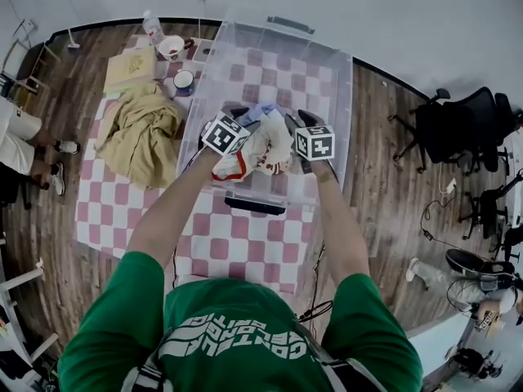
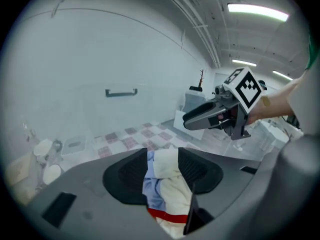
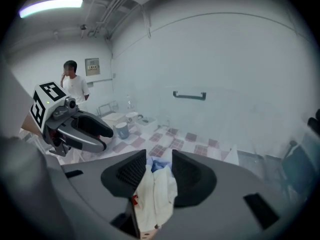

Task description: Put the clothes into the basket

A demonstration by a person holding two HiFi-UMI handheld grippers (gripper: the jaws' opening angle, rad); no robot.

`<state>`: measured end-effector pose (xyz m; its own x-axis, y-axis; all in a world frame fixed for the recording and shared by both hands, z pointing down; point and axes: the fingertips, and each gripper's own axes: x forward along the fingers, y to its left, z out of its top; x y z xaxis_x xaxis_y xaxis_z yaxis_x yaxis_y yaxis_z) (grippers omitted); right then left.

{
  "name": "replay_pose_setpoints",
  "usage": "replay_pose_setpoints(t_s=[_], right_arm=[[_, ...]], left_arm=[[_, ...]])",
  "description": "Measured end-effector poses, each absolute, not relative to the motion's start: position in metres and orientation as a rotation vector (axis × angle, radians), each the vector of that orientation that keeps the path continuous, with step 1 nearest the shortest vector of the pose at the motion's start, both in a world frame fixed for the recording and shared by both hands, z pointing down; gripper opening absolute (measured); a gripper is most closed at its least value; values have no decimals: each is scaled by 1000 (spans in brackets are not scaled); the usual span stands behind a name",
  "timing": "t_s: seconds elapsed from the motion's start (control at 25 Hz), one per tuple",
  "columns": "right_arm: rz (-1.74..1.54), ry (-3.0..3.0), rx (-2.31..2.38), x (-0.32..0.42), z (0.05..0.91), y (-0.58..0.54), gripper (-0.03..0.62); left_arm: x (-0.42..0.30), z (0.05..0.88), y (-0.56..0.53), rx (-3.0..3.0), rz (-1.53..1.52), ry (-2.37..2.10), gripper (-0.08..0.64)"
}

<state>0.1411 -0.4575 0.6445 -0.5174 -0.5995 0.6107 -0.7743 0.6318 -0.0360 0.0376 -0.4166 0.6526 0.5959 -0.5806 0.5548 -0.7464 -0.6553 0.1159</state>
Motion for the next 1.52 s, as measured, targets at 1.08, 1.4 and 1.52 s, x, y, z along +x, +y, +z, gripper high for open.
replay_pose_setpoints(t_s=[1.08,1.4,1.52], right_arm=[[89,-2691,1239,170,419,-277,8],[110,-2698,1227,179,428,-221,8],[129,-2694,1222,180,436,-204,8]], left_arm=[[38,408,-264,2733,9,-1372,5],[46,414,-205,2756,28,-1368,5],[45,419,-189,2743,33,-1373,5]])
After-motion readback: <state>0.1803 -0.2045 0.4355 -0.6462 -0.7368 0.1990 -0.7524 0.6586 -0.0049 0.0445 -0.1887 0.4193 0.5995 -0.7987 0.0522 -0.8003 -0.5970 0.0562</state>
